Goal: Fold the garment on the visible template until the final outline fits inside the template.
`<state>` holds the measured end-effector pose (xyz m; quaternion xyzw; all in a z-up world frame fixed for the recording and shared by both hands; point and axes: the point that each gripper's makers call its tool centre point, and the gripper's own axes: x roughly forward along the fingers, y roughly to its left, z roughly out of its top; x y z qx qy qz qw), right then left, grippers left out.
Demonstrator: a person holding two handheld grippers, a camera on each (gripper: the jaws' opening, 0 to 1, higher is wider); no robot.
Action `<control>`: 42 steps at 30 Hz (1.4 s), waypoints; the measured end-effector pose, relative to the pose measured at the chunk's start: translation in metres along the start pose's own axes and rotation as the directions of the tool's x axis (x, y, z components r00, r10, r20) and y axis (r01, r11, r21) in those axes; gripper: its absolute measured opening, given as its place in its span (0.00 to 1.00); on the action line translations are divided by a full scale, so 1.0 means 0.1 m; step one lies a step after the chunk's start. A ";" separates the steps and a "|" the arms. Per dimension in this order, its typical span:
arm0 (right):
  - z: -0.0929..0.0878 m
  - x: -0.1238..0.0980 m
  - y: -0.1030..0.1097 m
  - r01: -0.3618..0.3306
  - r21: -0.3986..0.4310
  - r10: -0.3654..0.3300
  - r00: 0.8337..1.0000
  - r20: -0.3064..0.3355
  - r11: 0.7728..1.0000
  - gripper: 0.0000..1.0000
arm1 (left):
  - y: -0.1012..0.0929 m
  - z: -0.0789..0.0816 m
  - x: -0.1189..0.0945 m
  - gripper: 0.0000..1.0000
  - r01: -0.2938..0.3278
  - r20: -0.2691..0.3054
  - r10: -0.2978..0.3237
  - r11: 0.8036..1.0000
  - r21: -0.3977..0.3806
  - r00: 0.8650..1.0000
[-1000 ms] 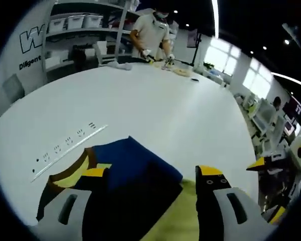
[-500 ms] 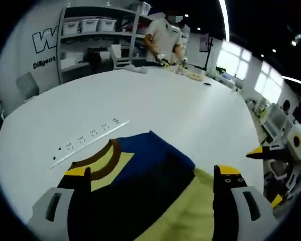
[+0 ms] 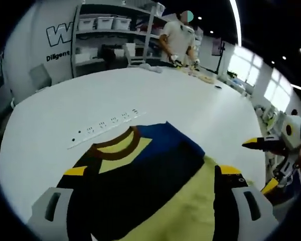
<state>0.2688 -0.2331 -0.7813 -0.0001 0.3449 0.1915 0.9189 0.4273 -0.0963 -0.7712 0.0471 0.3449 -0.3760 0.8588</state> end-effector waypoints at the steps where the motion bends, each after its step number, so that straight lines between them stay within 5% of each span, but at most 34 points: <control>1: 0.02 0.01 0.00 -0.001 0.001 0.001 1.000 0.004 1.000 0.99 | 0.03 -0.05 -0.02 0.99 -0.010 -0.007 0.010 1.000 -0.008 1.000; 19: 0.16 0.39 -0.08 -0.006 -0.012 0.006 1.000 -0.002 1.000 0.99 | 0.57 -0.74 -0.41 0.91 -0.152 -0.043 0.148 0.982 -0.114 0.988; 23: 0.20 0.46 -0.16 0.004 -0.001 -0.004 1.000 0.015 1.000 0.99 | 0.67 -0.88 -0.44 0.81 -0.177 -0.064 0.170 0.977 -0.123 0.983; 29: 0.32 0.62 -0.29 0.028 -0.018 -0.027 0.997 0.066 0.999 0.88 | 0.78 -1.02 -0.45 0.69 -0.205 -0.072 0.196 0.968 -0.142 0.978; 42: 0.26 1.01 -0.53 0.075 0.002 -0.075 0.997 0.036 0.997 0.61 | 0.79 -1.23 -0.35 0.42 -0.197 -0.108 0.181 0.967 -0.164 0.977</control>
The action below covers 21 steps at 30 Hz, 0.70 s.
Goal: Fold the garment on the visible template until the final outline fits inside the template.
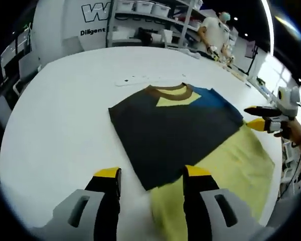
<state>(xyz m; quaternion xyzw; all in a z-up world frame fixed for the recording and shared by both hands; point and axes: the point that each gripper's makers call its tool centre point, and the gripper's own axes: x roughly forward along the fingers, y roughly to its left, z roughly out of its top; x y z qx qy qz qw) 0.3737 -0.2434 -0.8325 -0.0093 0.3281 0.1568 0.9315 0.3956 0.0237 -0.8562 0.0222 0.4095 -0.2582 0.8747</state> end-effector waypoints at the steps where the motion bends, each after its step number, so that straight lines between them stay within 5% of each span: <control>1: 0.00 0.01 -0.01 0.000 -0.001 0.000 1.000 0.001 1.000 0.57 | 0.00 0.00 0.01 0.40 0.001 -0.001 -0.001 1.000 0.000 1.000; 12: -0.10 0.17 -0.14 0.038 0.003 -0.037 0.998 -0.050 0.999 0.21 | -0.03 -0.04 0.06 0.20 -0.023 -0.007 0.023 1.000 0.020 1.000; 17: -0.11 0.20 -0.14 0.040 0.001 -0.040 0.998 -0.058 0.999 0.12 | 0.01 -0.05 0.06 0.05 -0.052 -0.014 0.052 0.998 0.029 0.999; 21: -0.09 0.21 -0.13 0.048 -0.007 -0.048 0.997 -0.053 0.999 0.05 | 0.02 -0.06 0.07 0.03 -0.047 -0.017 0.047 0.999 0.016 0.999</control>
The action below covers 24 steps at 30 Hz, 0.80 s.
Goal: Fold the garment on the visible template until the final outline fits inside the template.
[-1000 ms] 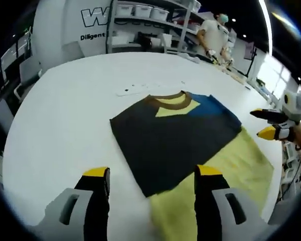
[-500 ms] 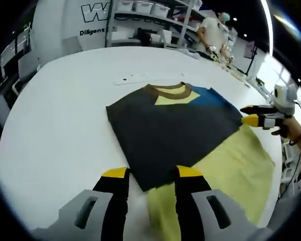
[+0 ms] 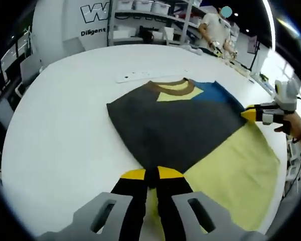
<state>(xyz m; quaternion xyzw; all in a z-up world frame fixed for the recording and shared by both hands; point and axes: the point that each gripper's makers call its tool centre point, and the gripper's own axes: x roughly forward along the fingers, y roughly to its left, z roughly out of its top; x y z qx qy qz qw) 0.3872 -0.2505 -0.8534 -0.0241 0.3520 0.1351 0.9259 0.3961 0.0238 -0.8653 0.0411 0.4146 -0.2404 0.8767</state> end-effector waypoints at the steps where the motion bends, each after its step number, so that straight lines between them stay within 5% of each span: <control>1: 0.00 0.00 0.01 -0.001 0.004 0.001 1.000 -0.001 1.000 0.05 | 0.01 0.00 0.01 0.03 -0.004 -0.002 0.004 1.000 0.002 1.000; 24: -0.01 0.06 0.45 -0.077 0.001 0.077 0.996 -0.034 0.997 0.02 | 0.52 -0.04 -0.18 0.01 -0.113 -0.049 0.115 0.992 0.049 0.992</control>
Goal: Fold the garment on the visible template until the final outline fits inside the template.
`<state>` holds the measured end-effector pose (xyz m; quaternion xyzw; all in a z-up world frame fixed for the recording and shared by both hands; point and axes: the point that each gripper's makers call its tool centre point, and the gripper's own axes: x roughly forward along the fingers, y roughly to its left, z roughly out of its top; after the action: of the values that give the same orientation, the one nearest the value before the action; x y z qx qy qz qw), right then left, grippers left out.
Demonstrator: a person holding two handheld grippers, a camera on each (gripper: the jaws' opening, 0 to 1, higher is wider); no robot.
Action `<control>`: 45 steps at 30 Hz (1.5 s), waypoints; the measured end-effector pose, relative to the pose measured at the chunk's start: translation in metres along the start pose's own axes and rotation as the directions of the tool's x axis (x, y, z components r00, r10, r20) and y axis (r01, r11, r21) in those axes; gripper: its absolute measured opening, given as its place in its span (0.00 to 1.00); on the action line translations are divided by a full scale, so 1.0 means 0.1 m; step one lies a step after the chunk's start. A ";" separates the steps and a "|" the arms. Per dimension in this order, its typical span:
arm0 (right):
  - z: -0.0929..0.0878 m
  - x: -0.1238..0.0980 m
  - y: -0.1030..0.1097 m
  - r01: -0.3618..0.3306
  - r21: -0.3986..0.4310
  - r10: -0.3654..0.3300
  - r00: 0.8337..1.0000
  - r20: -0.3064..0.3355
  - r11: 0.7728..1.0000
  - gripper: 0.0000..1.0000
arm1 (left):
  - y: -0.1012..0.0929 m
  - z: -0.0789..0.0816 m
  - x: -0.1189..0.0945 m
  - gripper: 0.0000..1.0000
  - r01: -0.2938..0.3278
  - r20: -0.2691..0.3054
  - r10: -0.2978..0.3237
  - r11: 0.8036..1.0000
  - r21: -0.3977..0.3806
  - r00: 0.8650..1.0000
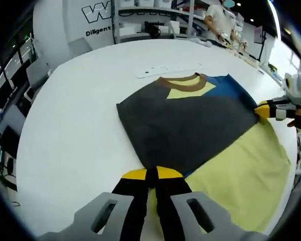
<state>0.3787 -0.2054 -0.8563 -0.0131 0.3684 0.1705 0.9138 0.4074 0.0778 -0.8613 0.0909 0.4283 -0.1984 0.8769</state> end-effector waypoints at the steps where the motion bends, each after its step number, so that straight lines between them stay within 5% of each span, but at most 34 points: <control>1: 0.00 0.00 0.00 0.002 -0.006 -0.002 1.000 -0.001 1.000 0.02 | 0.00 -0.01 -0.01 0.01 -0.001 -0.001 0.001 1.000 0.000 1.000; 24: -0.04 -0.04 -0.05 0.021 0.015 -0.020 1.000 -0.006 1.000 0.09 | 0.07 -0.05 -0.06 0.02 -0.023 -0.005 0.023 1.000 -0.004 1.000; 30: -0.02 -0.13 -0.09 0.006 0.064 -0.007 1.000 0.015 0.998 0.15 | 0.07 0.05 -0.17 0.29 0.012 0.061 -0.008 0.998 -0.062 0.998; 38: -0.04 -0.27 -0.07 -0.021 0.071 0.019 0.999 0.030 0.997 0.19 | 0.02 0.13 -0.31 0.50 0.041 0.111 -0.035 0.998 -0.054 0.993; 45: -0.08 -0.39 -0.09 -0.018 0.067 0.015 0.999 0.035 0.998 0.18 | -0.08 0.11 -0.36 0.56 0.064 0.121 -0.059 0.997 -0.039 0.991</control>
<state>0.3502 -0.2273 -0.8362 0.0239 0.3580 0.1657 0.9186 0.3920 0.0770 -0.8258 0.0466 0.3816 -0.2210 0.8963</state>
